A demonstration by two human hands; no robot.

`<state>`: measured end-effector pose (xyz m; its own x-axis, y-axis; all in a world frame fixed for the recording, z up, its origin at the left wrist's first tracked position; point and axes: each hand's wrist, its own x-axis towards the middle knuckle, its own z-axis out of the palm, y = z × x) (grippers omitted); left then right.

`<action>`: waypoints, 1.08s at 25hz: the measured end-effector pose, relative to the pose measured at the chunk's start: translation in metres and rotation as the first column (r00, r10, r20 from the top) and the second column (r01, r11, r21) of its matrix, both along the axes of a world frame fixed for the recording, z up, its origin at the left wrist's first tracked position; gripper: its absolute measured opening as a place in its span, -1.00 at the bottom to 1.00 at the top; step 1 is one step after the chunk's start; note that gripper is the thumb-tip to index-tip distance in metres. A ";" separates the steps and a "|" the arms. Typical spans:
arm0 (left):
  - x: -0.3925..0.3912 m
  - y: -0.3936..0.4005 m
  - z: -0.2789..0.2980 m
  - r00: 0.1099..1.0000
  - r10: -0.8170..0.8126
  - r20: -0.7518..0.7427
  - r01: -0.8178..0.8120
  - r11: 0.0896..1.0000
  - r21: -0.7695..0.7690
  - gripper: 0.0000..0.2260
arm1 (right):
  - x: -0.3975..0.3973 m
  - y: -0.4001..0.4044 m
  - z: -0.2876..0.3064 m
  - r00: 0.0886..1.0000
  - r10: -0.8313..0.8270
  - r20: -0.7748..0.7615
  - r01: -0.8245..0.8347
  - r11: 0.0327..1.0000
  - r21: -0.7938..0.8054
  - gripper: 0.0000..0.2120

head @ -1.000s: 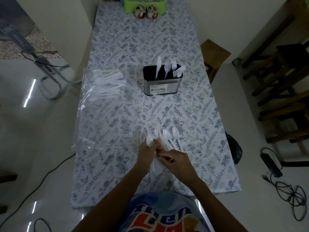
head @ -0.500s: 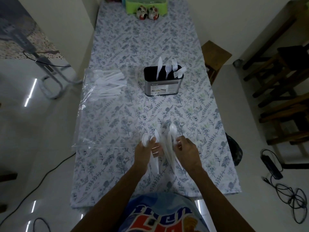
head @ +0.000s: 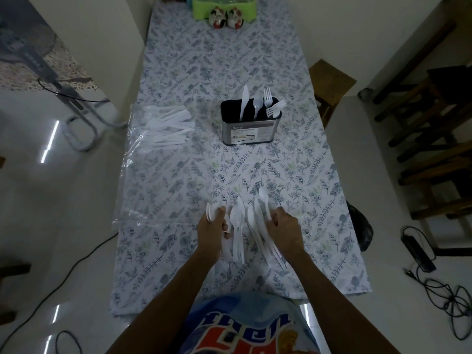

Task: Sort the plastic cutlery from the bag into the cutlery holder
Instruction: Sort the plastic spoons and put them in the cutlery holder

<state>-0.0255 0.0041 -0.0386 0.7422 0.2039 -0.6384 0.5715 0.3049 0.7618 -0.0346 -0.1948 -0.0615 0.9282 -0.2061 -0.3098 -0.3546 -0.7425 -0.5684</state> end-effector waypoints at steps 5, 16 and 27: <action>-0.002 0.008 0.002 0.998 0.056 0.037 -0.052 0.994 -0.091 -0.83 | -0.010 0.006 0.023 0.972 -0.134 0.194 0.098 0.978 0.187 -0.89; -0.016 0.027 0.000 0.997 0.078 0.027 -0.079 0.995 0.066 -0.89 | -0.040 0.065 0.011 0.985 0.168 -0.050 -0.168 0.986 0.003 -0.88; -0.028 0.033 0.007 0.996 -0.044 0.082 0.038 0.997 0.071 -0.81 | -0.039 0.075 0.011 0.989 0.095 -0.110 -0.097 0.995 -0.014 -0.63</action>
